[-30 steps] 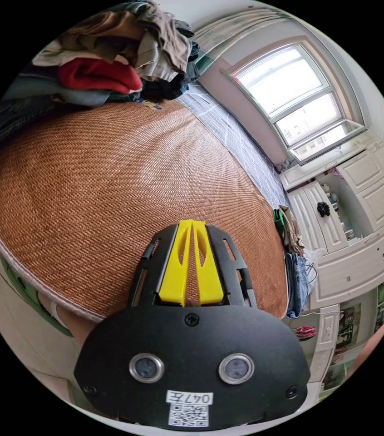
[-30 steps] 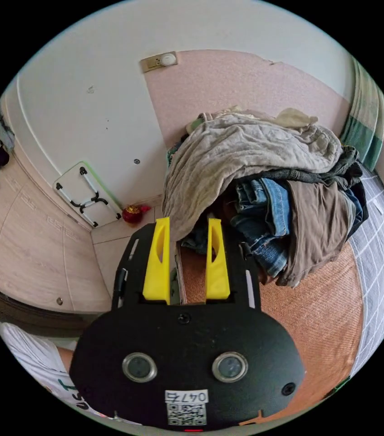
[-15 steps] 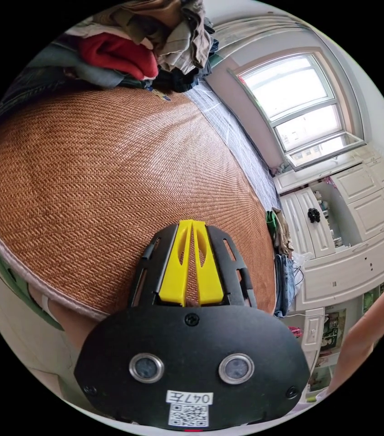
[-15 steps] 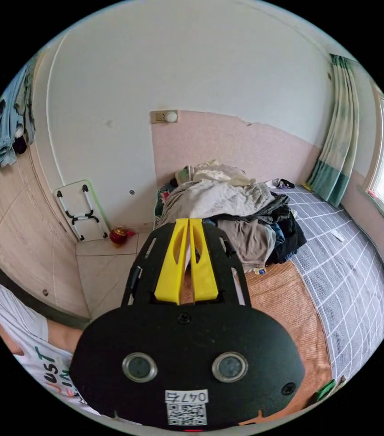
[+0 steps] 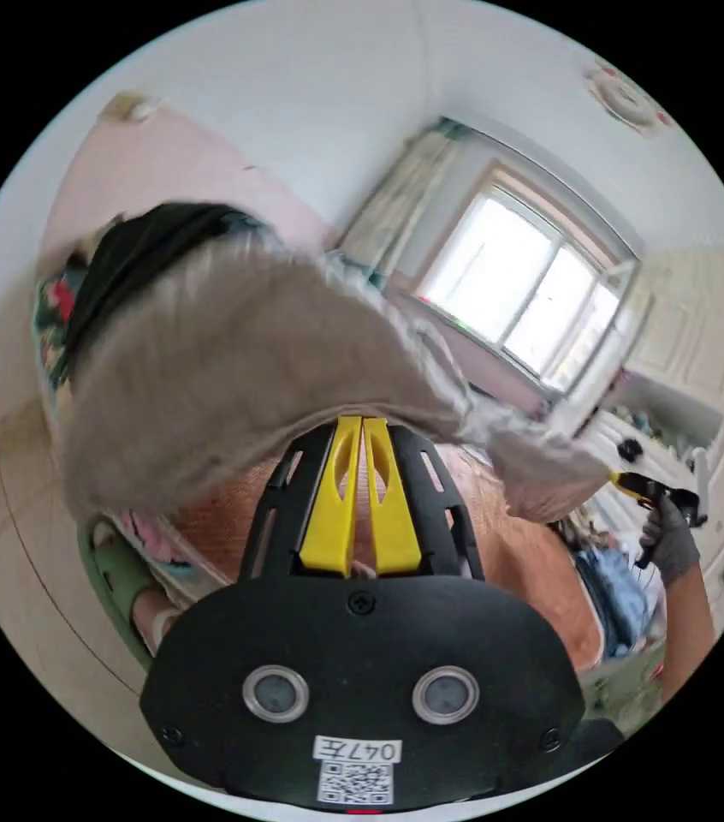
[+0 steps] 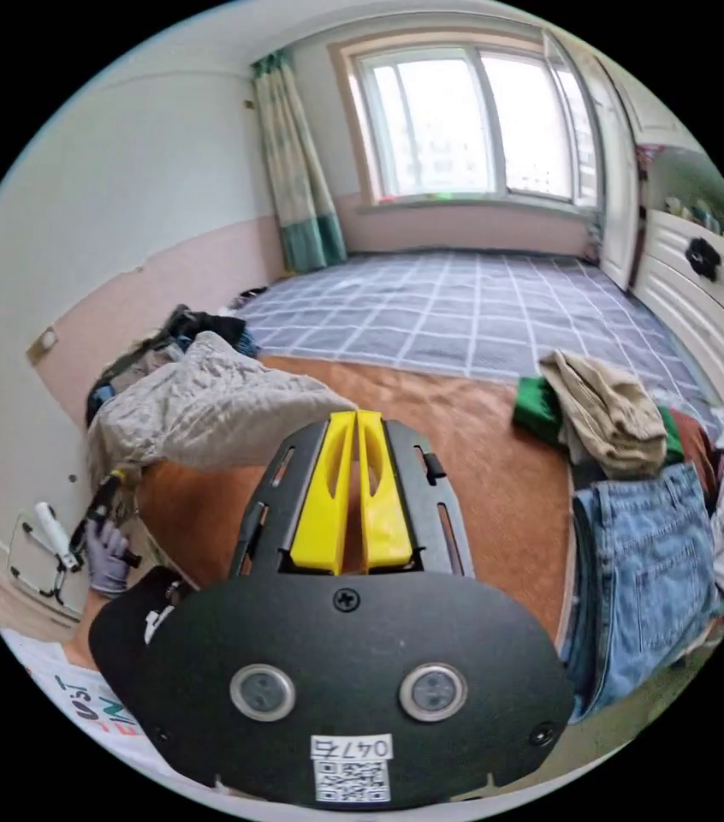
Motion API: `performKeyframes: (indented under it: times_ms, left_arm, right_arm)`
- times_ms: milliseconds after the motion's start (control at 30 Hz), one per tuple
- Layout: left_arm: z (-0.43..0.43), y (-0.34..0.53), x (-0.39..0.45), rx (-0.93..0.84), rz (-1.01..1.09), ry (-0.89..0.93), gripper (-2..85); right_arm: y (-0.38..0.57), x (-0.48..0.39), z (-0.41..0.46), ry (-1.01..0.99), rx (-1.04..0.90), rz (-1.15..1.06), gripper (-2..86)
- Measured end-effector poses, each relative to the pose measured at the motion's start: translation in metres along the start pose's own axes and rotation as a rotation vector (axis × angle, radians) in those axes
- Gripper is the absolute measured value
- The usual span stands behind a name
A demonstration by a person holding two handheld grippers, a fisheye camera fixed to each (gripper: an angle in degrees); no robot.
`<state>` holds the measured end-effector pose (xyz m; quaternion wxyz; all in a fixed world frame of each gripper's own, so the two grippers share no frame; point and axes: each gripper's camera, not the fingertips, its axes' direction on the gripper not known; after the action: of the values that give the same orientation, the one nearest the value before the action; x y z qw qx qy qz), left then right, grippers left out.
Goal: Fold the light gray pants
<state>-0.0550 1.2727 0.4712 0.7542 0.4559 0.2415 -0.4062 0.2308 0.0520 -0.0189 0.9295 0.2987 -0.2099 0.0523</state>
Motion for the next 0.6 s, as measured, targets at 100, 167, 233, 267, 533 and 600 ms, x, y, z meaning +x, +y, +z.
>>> performKeyframes:
  times_ms: [100,167,233,267,533,600]
  left_arm:
    - [0.054,-0.018,0.056,-0.048,0.072,0.024,-1.0]
    - [0.083,-0.022,0.065,-0.045,0.036,-0.026,-1.0]
    - [0.110,-0.025,0.066,-0.028,-0.016,-0.052,-1.0]
    - [0.130,-0.027,0.067,-0.014,-0.050,-0.085,-1.0]
    - [0.432,-0.021,0.205,-0.585,0.243,0.082,-0.5]
    - [0.492,-0.011,0.270,-0.631,0.401,0.054,-0.3]
  right_arm:
    - [0.054,0.048,0.024,-0.001,-0.071,0.099,6.7]
    - [0.080,0.060,0.036,-0.007,-0.102,0.114,7.2]
    - [0.099,0.065,0.048,-0.028,-0.125,0.098,6.7]
    - [0.106,0.066,0.056,-0.057,-0.147,0.082,6.4]
    - [0.093,0.018,0.096,-0.010,-0.164,-0.246,5.9]
    - [0.089,0.006,0.115,0.028,-0.212,-0.318,3.7]
